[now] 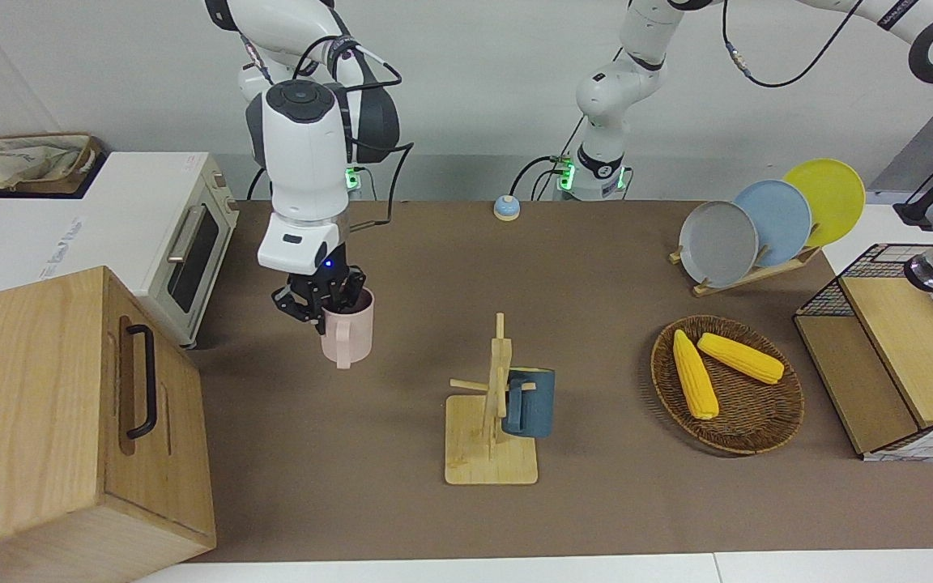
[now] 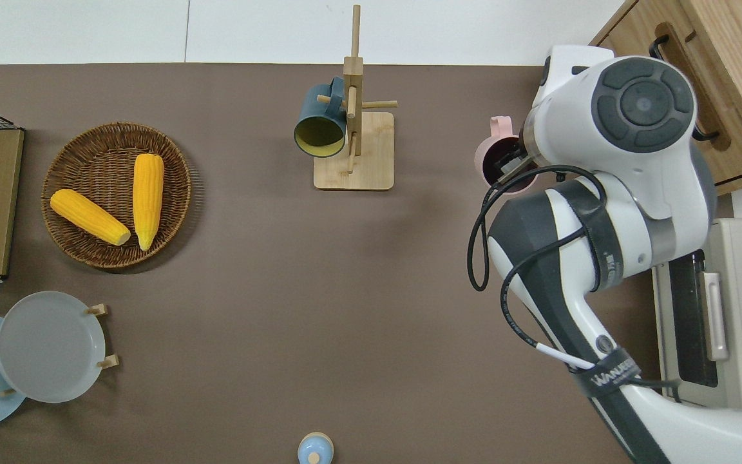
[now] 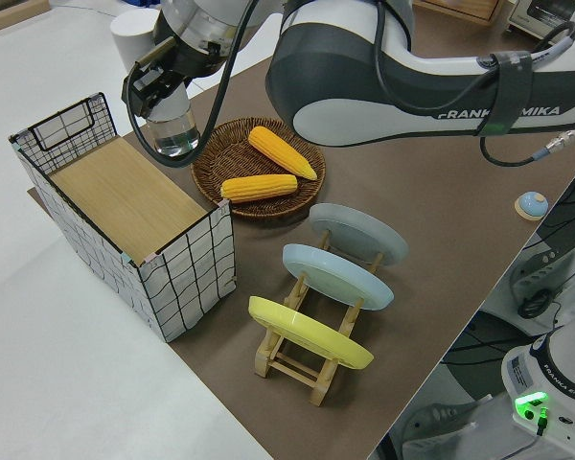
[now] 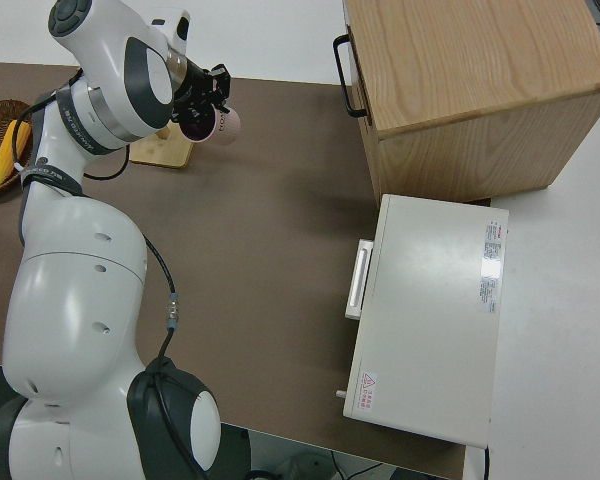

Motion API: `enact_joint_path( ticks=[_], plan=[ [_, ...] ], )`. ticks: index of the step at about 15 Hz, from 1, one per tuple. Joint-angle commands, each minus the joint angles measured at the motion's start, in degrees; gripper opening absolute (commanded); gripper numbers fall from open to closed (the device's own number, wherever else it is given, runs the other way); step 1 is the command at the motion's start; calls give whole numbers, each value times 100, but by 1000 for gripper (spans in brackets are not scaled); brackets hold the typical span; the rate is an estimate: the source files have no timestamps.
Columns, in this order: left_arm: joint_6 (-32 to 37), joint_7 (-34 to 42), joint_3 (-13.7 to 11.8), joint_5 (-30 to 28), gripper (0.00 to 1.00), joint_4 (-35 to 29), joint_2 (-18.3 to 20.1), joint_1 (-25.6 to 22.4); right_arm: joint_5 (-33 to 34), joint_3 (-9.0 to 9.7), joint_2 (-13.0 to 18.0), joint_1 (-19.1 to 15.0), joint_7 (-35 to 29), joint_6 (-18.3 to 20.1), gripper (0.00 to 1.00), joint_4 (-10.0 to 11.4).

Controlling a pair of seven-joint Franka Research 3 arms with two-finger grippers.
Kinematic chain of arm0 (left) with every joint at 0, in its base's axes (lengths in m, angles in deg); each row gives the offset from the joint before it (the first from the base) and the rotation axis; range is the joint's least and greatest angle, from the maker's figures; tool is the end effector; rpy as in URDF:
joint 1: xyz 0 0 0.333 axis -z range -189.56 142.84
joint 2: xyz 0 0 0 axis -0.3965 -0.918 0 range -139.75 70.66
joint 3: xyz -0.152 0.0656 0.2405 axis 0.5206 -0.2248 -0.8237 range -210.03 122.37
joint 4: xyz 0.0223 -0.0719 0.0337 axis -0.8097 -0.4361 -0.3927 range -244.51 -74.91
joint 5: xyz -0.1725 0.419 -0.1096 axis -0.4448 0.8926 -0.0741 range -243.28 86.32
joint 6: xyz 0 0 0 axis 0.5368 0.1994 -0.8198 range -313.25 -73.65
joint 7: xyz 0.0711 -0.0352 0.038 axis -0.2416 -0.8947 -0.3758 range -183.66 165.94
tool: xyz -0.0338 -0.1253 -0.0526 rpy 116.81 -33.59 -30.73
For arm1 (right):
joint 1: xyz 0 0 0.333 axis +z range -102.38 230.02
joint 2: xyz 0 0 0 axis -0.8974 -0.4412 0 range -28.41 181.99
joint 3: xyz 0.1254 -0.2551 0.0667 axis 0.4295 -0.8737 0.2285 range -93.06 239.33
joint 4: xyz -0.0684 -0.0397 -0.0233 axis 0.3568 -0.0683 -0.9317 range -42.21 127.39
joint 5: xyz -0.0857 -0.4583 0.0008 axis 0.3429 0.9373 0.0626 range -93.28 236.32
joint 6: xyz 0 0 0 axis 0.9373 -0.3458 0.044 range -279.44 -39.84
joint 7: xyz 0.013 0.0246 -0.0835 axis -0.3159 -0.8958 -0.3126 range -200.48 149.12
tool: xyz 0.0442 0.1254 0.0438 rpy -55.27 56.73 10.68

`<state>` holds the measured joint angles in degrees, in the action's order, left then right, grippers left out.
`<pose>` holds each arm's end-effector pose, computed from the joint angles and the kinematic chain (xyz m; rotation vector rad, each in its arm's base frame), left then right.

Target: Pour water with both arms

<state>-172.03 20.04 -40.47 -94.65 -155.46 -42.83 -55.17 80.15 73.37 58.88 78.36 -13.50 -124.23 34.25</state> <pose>0.6516 0.3341 0.5686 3.0074 0.1396 0.8644 0.7219 0.1741 0.4540 2.8954 0.7549 0.2278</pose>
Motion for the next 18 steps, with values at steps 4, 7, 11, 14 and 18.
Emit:
enact_joint_path(
  ticks=[4,7,11,14,18],
  plan=[
    [553,-701,6,438,0,-64,511,236,-1003,178,323,-22,-1725,631,0,219],
    [607,-1035,6,728,0,-379,766,456,-1284,301,358,-4,-2262,676,0,227],
    [537,-1369,-134,894,0,-986,1179,929,-1478,582,402,39,-2764,764,0,228],
    [510,-1747,-712,1124,0,-1382,1513,1754,-1487,907,384,83,-3176,737,0,228],
    [501,-2125,-1653,1448,0,-1996,2022,2994,-1487,1101,332,277,-3643,650,0,228]
  ],
)
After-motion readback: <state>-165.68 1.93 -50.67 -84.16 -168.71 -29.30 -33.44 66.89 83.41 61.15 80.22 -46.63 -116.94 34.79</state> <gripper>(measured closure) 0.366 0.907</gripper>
